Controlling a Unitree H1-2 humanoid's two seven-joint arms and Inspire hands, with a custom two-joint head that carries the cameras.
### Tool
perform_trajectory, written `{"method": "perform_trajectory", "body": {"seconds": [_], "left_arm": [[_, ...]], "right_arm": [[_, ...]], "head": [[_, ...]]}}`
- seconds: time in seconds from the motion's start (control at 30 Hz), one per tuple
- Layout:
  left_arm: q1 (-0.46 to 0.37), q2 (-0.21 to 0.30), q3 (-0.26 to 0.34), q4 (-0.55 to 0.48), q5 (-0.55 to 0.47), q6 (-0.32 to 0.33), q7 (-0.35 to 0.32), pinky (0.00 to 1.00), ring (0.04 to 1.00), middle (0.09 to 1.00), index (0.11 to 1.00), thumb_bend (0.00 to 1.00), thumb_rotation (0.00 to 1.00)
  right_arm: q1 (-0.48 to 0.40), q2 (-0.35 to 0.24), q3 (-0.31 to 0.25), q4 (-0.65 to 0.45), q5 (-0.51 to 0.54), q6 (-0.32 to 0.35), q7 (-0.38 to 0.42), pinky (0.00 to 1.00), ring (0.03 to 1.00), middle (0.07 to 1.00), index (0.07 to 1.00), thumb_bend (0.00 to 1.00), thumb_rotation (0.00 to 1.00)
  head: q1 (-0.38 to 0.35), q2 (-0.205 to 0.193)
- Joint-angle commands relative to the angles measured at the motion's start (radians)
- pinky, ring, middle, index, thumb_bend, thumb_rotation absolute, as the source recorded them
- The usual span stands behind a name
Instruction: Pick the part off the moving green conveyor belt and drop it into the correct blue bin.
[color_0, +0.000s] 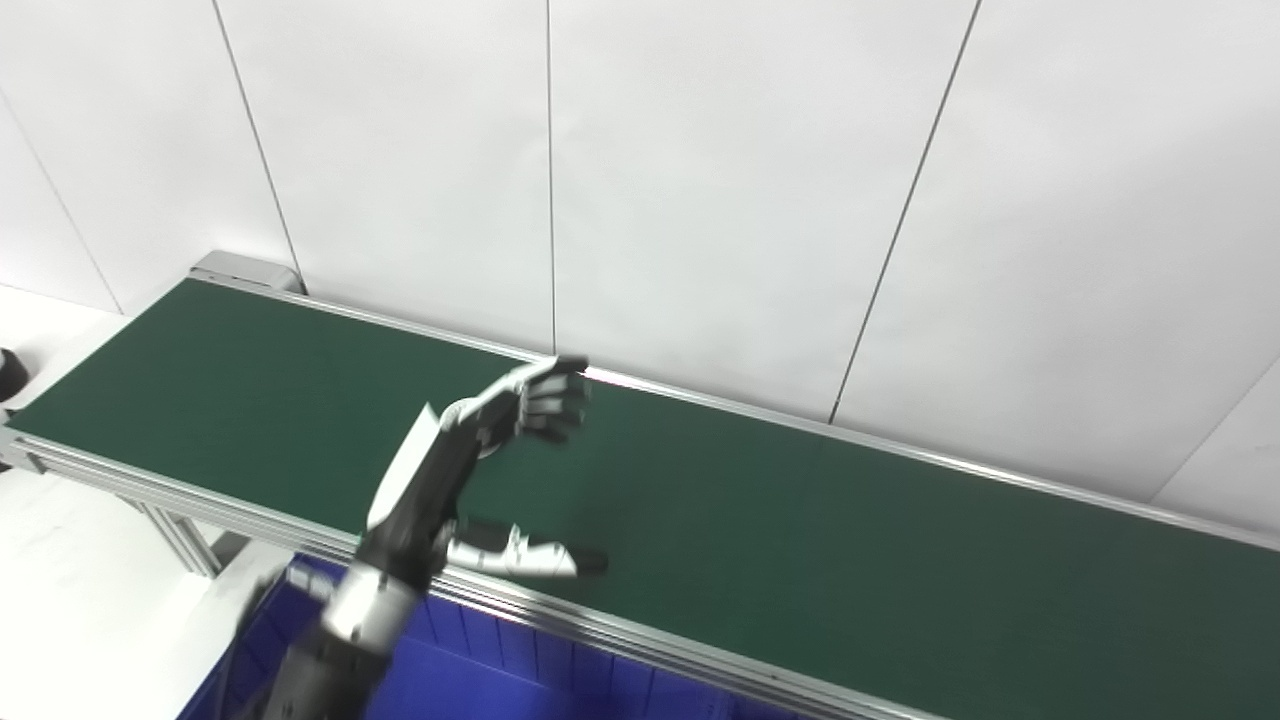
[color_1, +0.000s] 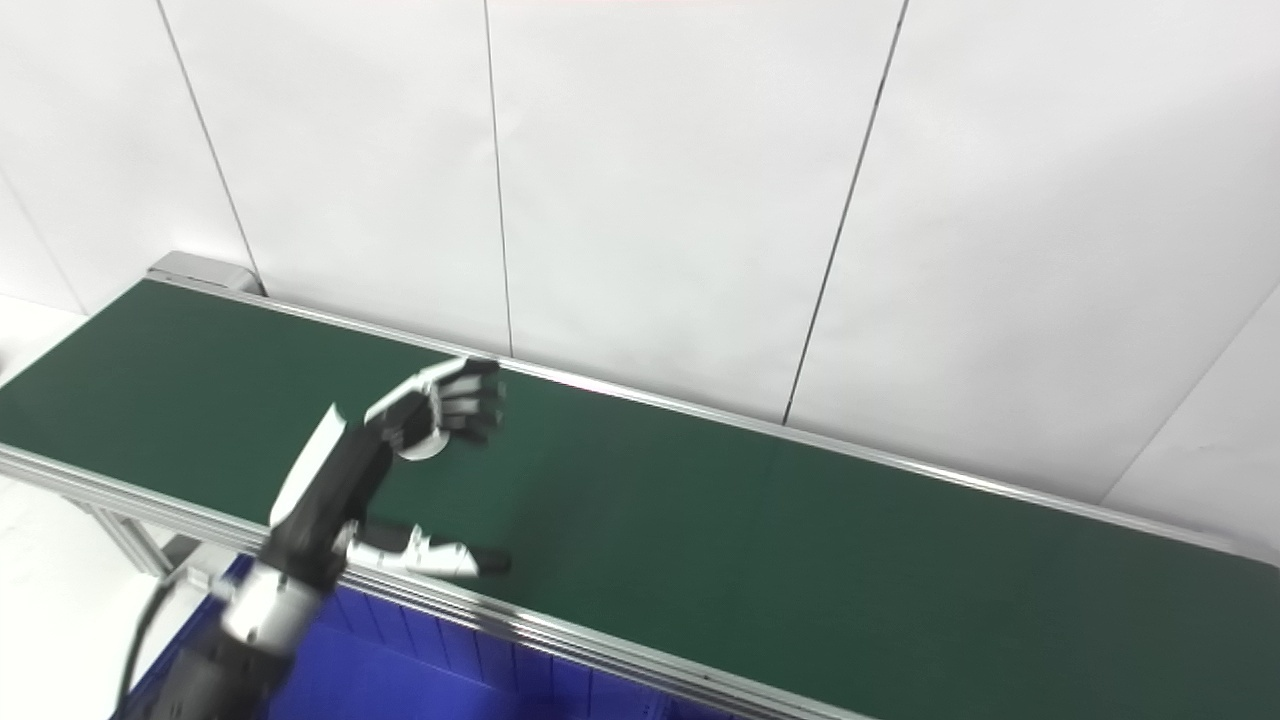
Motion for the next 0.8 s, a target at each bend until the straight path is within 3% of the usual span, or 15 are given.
{"method": "perform_trajectory", "body": {"seconds": [0.0, 0.1, 0.37, 0.57, 0.77], "left_arm": [[-0.086, 0.063, 0.01, 0.035, 0.069, -0.01, -0.012, 0.7, 0.776, 0.824, 0.838, 0.99, 0.0], [-0.181, 0.135, -0.007, 0.144, 0.202, -0.056, -0.002, 0.7, 0.78, 0.823, 0.828, 1.0, 0.0], [-0.367, 0.236, -0.116, 0.34, 0.509, -0.085, 0.013, 0.67, 0.796, 0.837, 0.792, 1.0, 0.0], [-0.495, 0.272, -0.204, 0.488, 0.603, -0.101, -0.013, 0.75, 0.831, 0.845, 0.766, 1.0, 0.02], [-0.599, 0.263, -0.281, 0.645, 0.637, -0.12, -0.014, 0.77, 0.84, 0.846, 0.765, 1.0, 0.03]], "right_arm": [[-0.004, 0.006, 0.006, -0.033, -0.015, -0.014, 0.0, 0.95, 0.943, 0.97, 1.0, 0.77, 1.0], [-0.008, 0.01, 0.008, -0.031, -0.01, -0.015, 0.005, 0.96, 0.95, 0.973, 1.0, 0.77, 1.0], [-0.017, 0.015, 0.016, -0.016, -0.006, -0.028, 0.006, 0.96, 0.949, 0.964, 1.0, 0.76, 1.0], [-0.017, 0.024, 0.02, -0.019, 0.002, -0.021, 0.007, 0.96, 0.944, 0.958, 0.998, 0.76, 1.0], [-0.012, 0.029, 0.027, -0.027, -0.006, -0.022, 0.005, 0.94, 0.928, 0.94, 0.985, 0.75, 1.0]], "head": [[0.001, 0.001], [-0.001, 0.001], [-0.009, 0.0], [-0.018, 0.002], [-0.03, 0.005]]}}
